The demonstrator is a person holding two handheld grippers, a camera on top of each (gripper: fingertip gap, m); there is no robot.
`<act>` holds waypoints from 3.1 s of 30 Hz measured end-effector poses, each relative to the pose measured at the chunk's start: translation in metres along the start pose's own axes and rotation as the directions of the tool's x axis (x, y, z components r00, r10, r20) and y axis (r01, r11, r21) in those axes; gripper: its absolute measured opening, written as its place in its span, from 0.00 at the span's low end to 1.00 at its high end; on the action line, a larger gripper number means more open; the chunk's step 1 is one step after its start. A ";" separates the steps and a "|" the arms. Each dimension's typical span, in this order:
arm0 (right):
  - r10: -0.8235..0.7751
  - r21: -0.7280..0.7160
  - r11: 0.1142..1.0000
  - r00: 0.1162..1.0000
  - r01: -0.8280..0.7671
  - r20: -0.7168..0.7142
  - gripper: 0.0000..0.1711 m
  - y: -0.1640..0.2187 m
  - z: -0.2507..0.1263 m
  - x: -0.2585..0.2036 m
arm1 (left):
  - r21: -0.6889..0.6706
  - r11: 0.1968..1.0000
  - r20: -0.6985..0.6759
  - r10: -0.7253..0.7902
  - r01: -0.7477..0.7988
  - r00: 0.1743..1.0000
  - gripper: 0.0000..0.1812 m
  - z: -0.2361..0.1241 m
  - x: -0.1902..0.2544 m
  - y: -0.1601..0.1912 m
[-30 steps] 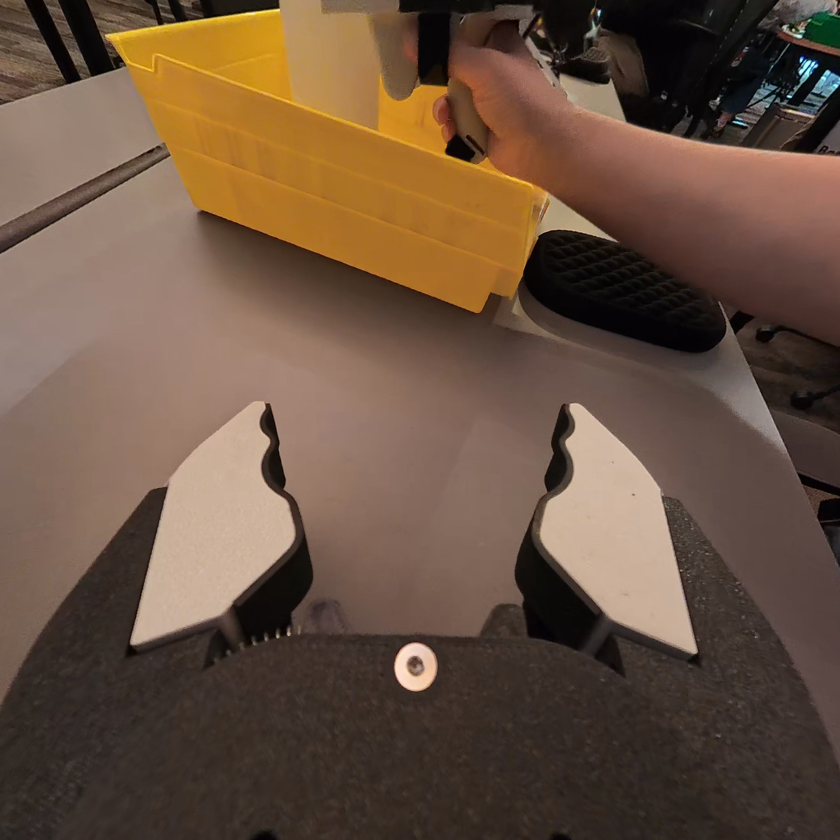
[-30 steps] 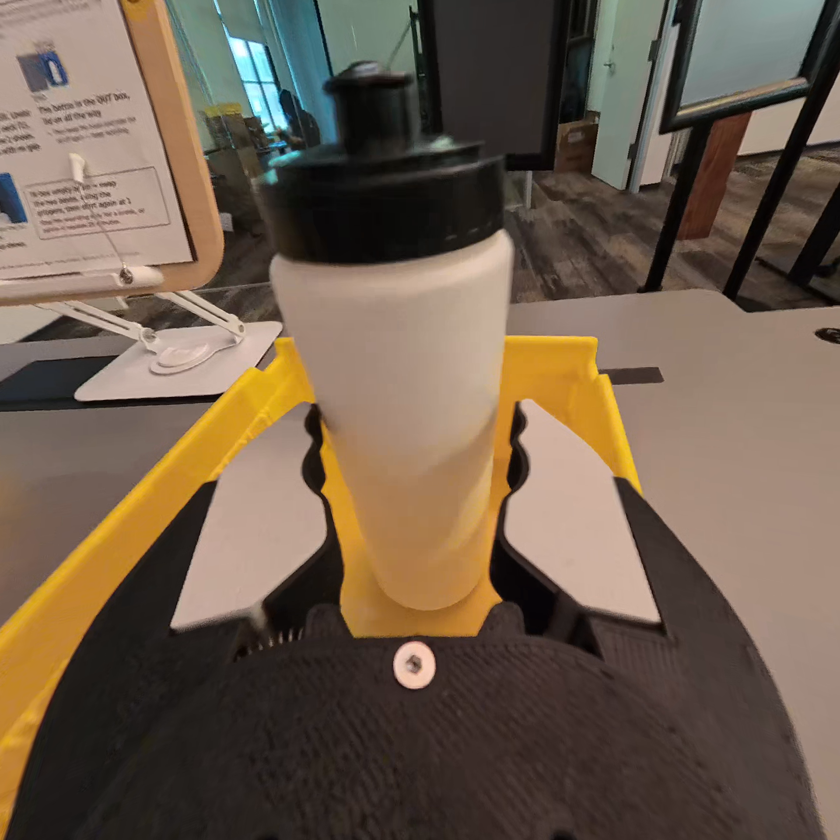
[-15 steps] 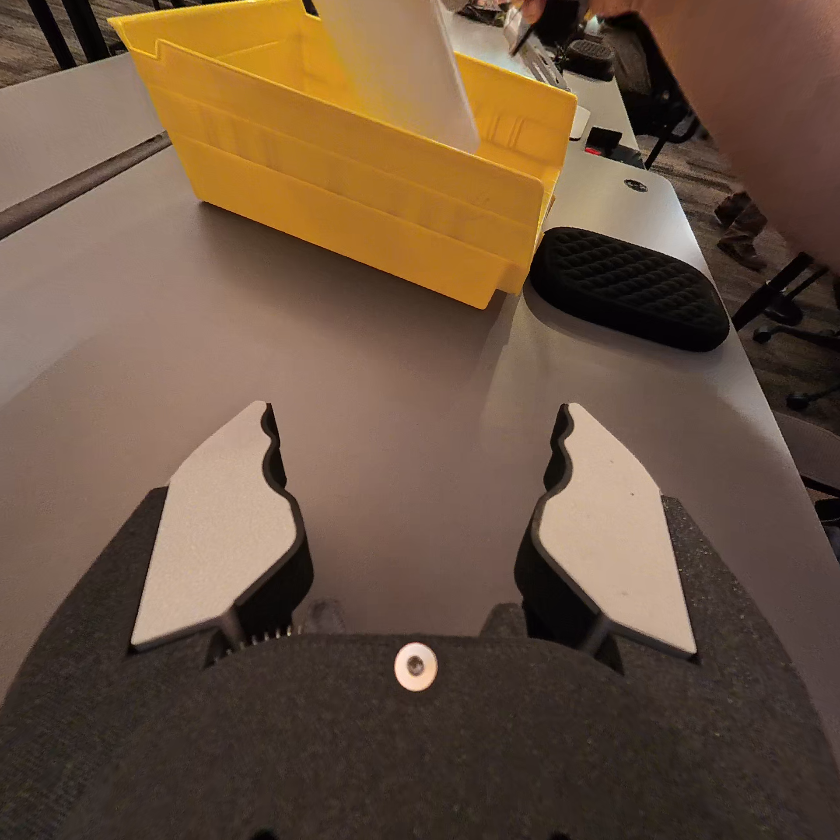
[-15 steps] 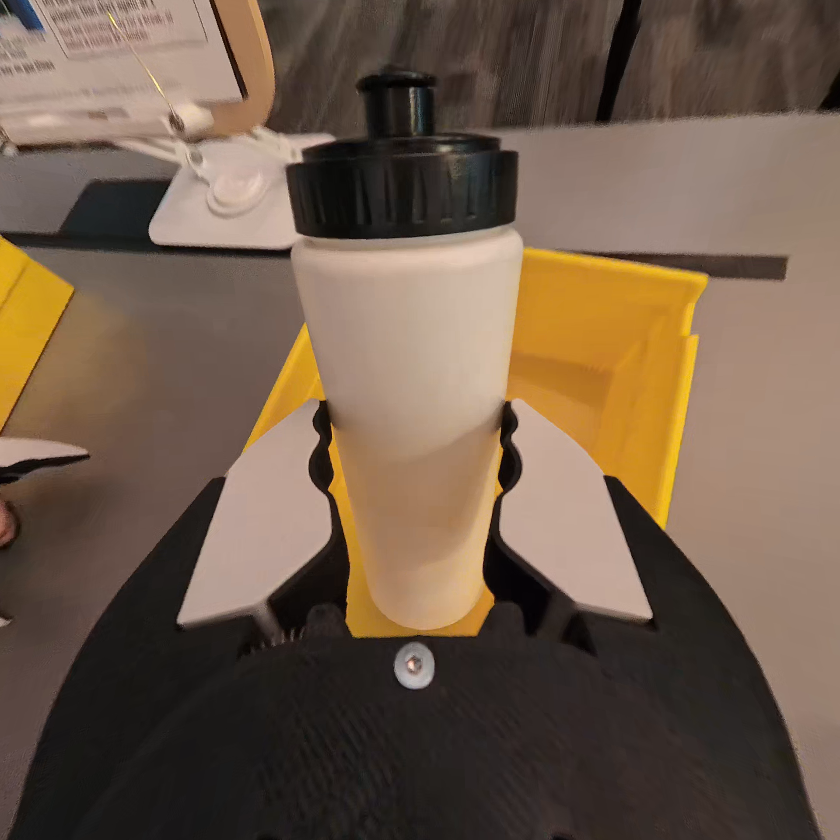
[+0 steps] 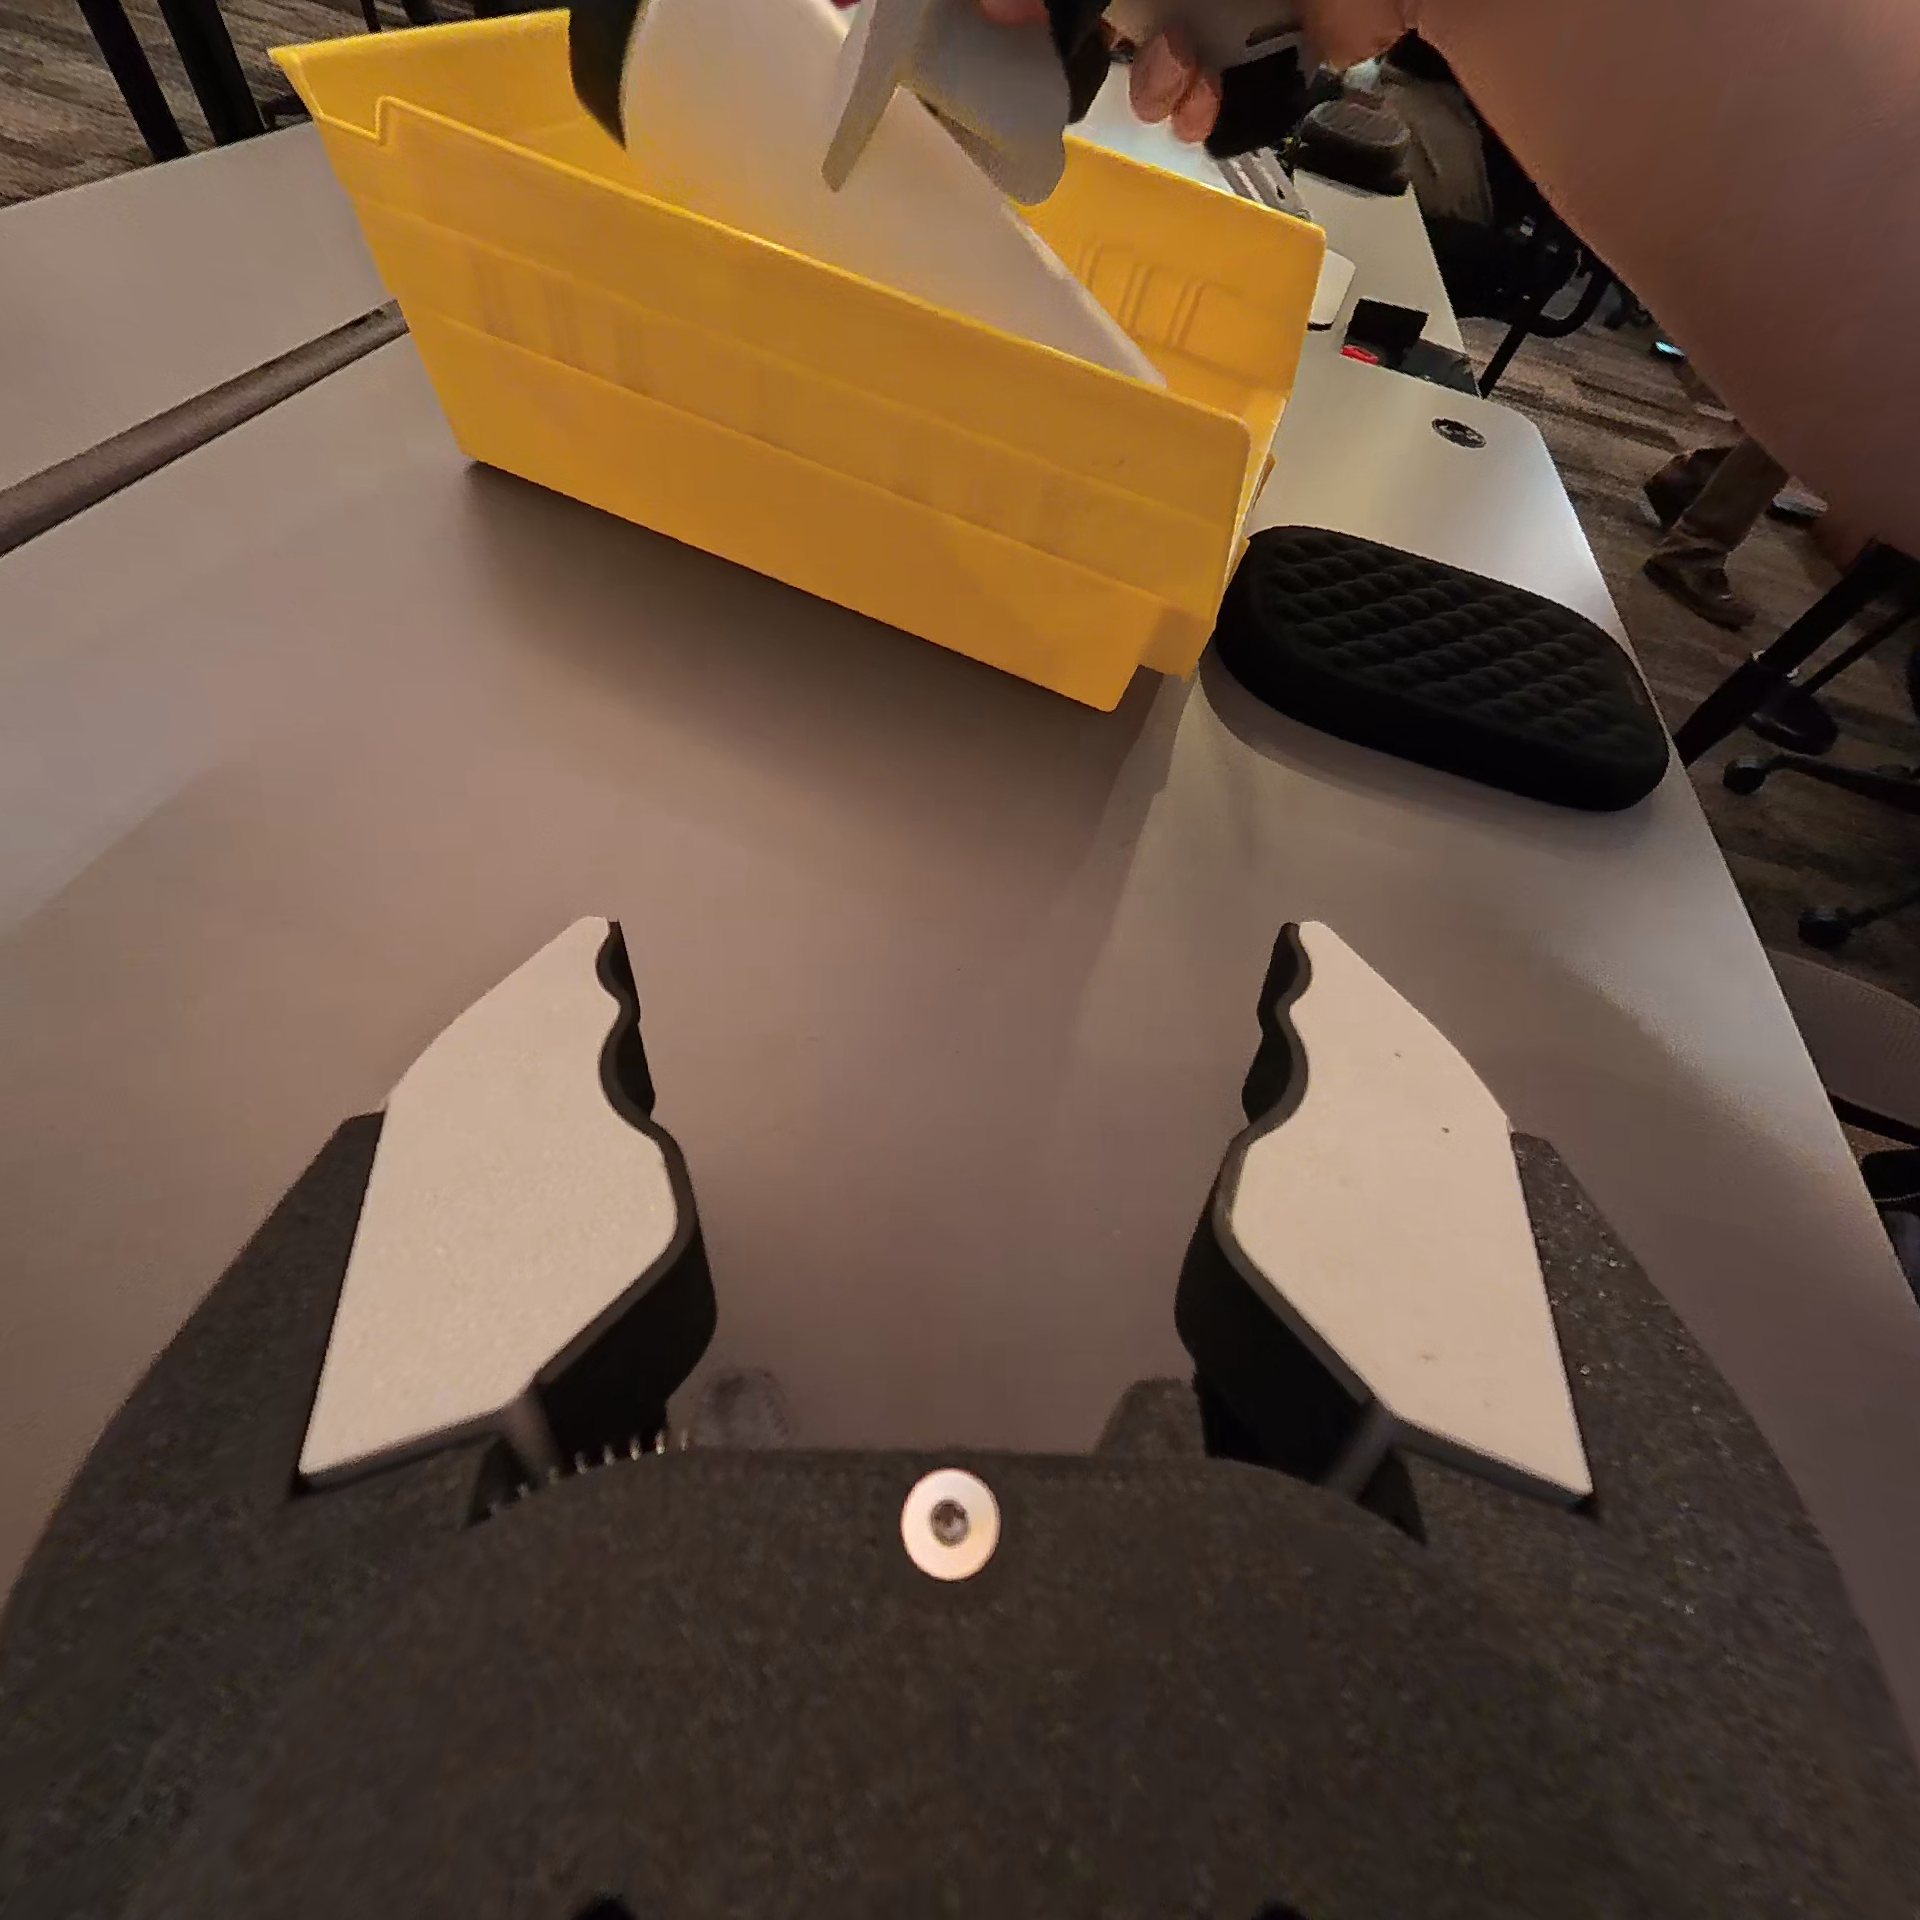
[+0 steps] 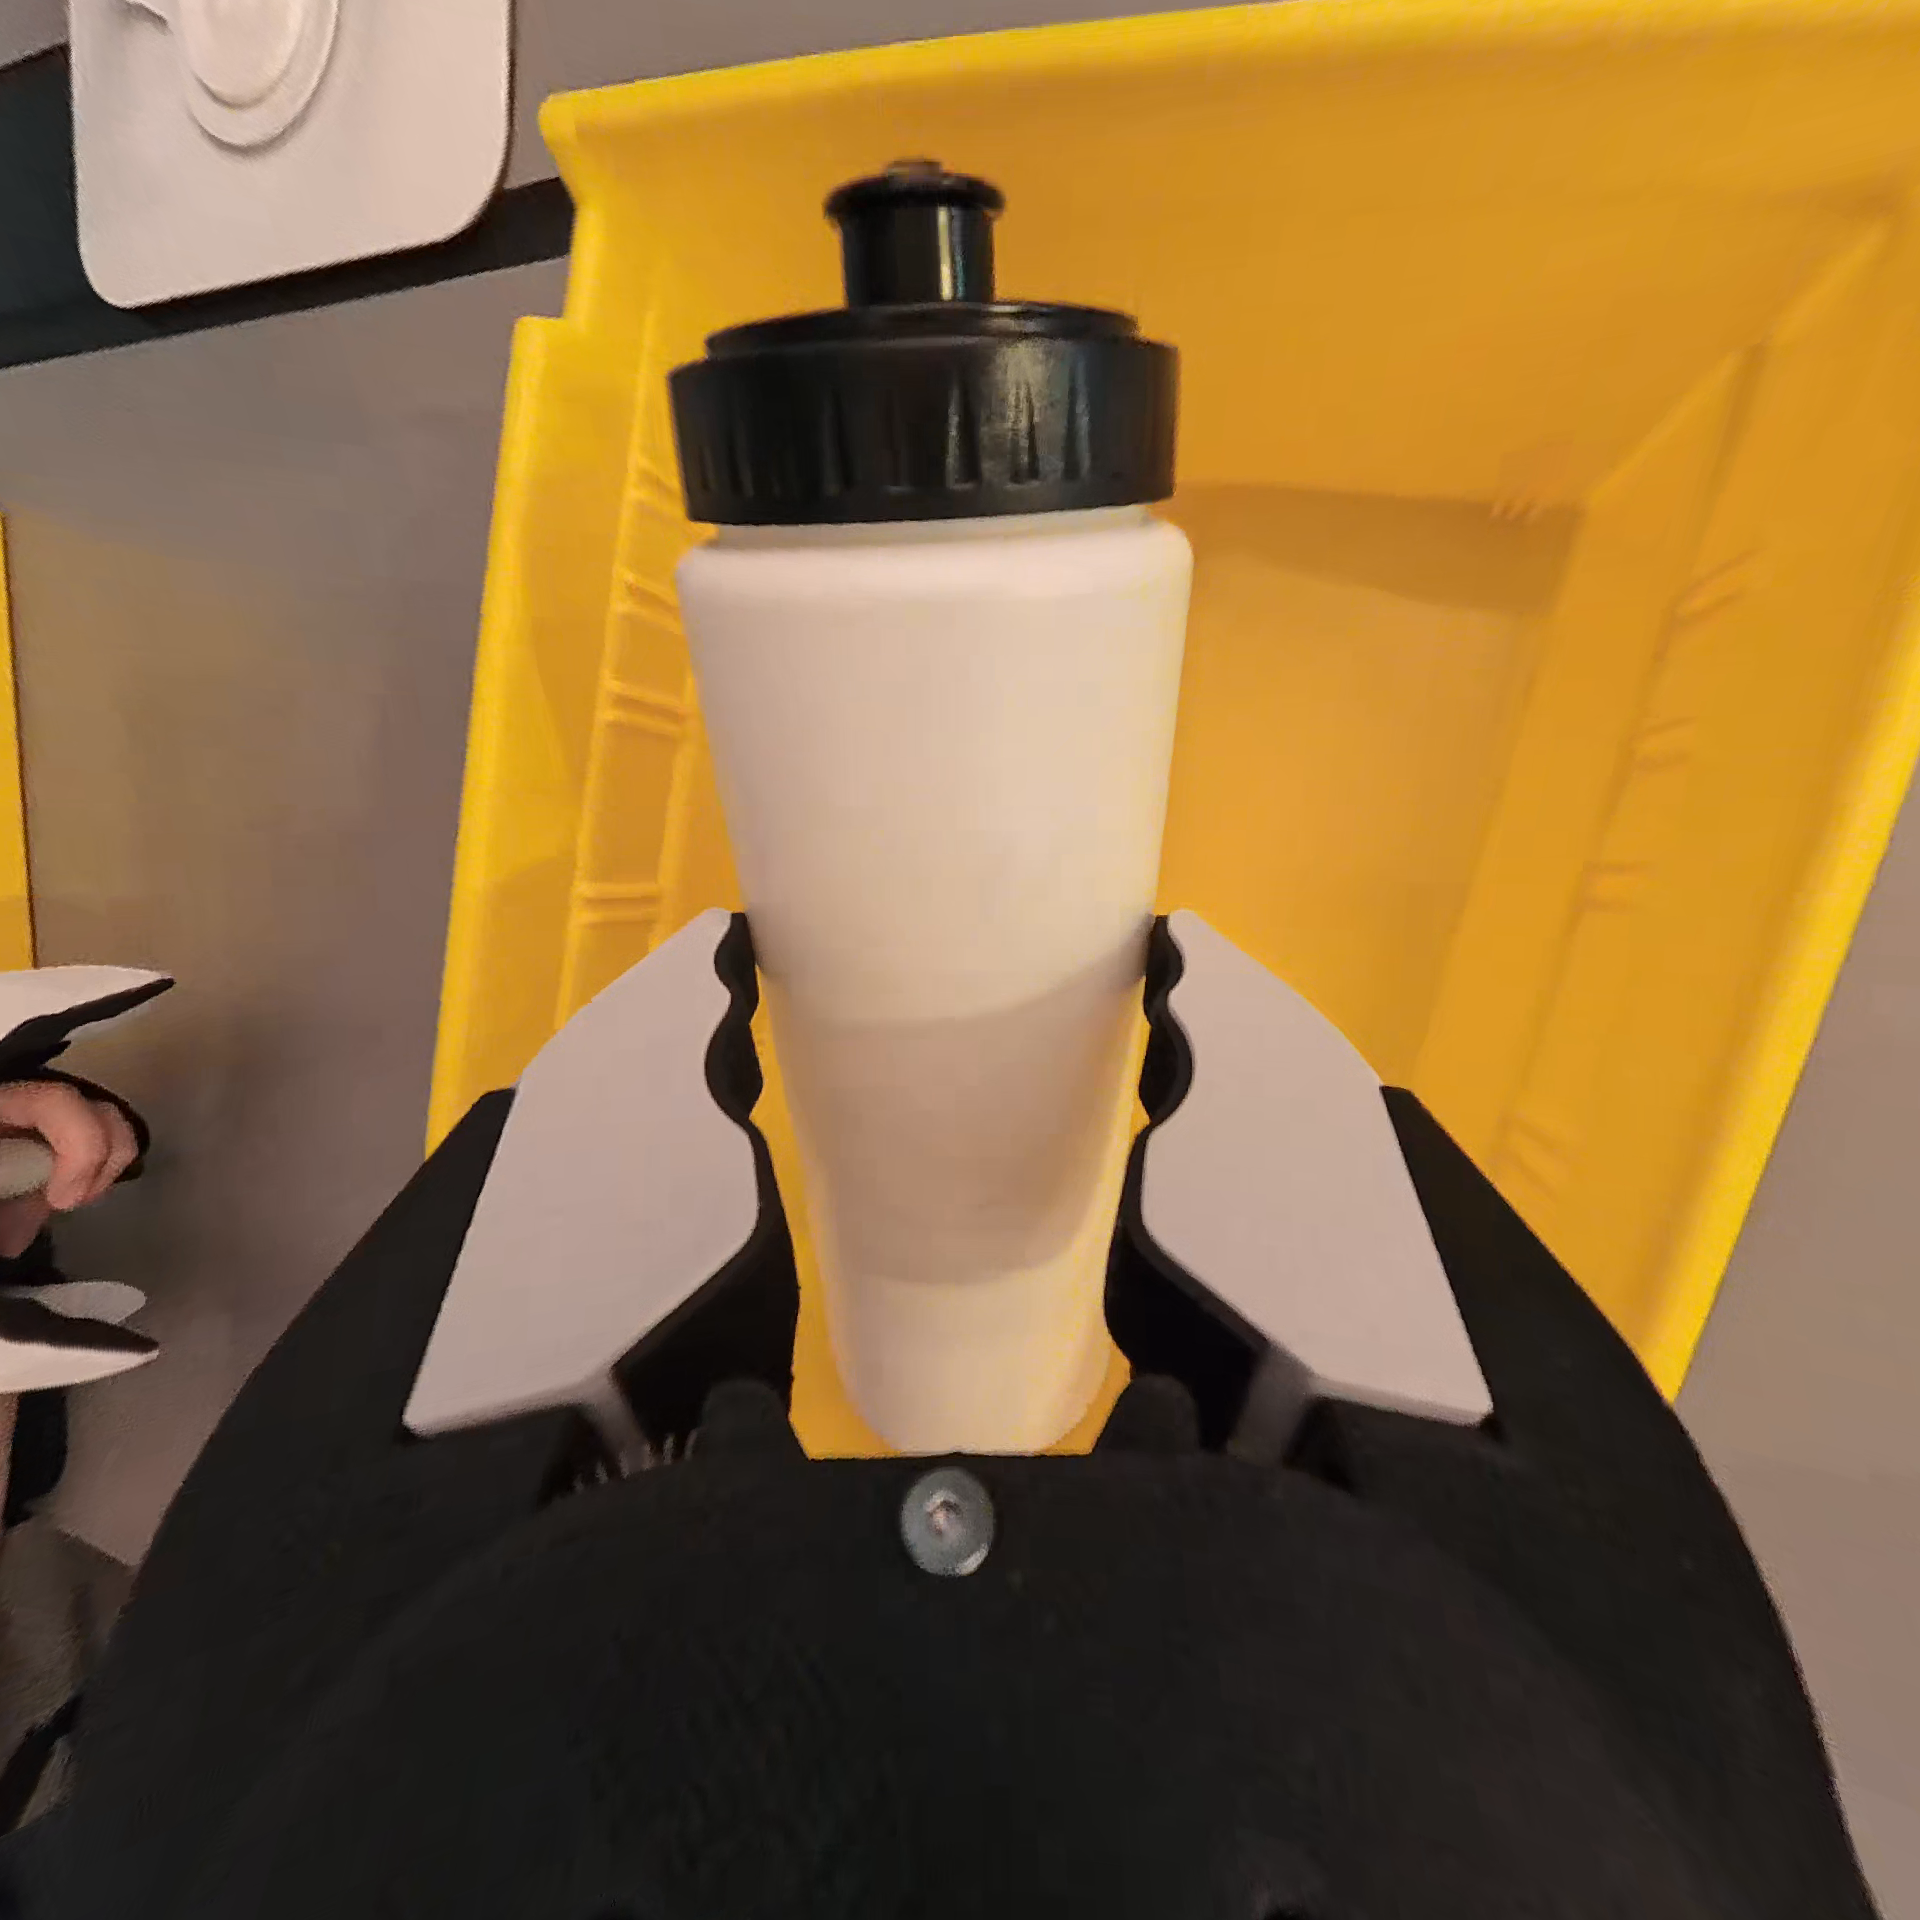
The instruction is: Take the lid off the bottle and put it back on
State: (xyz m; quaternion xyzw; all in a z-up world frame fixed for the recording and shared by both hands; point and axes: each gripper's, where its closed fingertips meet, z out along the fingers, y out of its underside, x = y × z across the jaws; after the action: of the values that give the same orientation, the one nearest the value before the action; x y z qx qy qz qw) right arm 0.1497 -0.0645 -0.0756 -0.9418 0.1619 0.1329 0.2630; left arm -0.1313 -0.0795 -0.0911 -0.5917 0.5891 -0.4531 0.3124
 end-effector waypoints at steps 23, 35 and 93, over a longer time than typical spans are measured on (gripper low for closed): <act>0.078 -0.140 0.986 0.992 -0.092 -0.103 0.43 0.009 0.040 0.021 | -0.007 1.000 -0.003 -0.003 0.003 1.000 0.62 0.001 0.000 0.001; -0.043 -0.118 0.992 0.994 0.031 -0.098 0.41 -0.003 0.013 0.010 | 0.001 1.000 -0.001 -0.002 0.002 1.000 0.63 -0.002 0.000 -0.002; 0.048 -0.174 0.982 0.990 -0.071 -0.132 0.03 0.038 -0.037 0.105 | -0.200 0.511 0.838 -0.353 0.836 0.416 0.03 -0.378 -0.126 0.156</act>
State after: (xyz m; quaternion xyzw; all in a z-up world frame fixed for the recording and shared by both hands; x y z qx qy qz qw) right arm 0.2372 -0.1396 -0.0976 -0.9628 0.1940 0.0946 0.1627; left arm -0.5248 0.0892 -0.1042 -0.9581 0.2573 -0.0603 0.1106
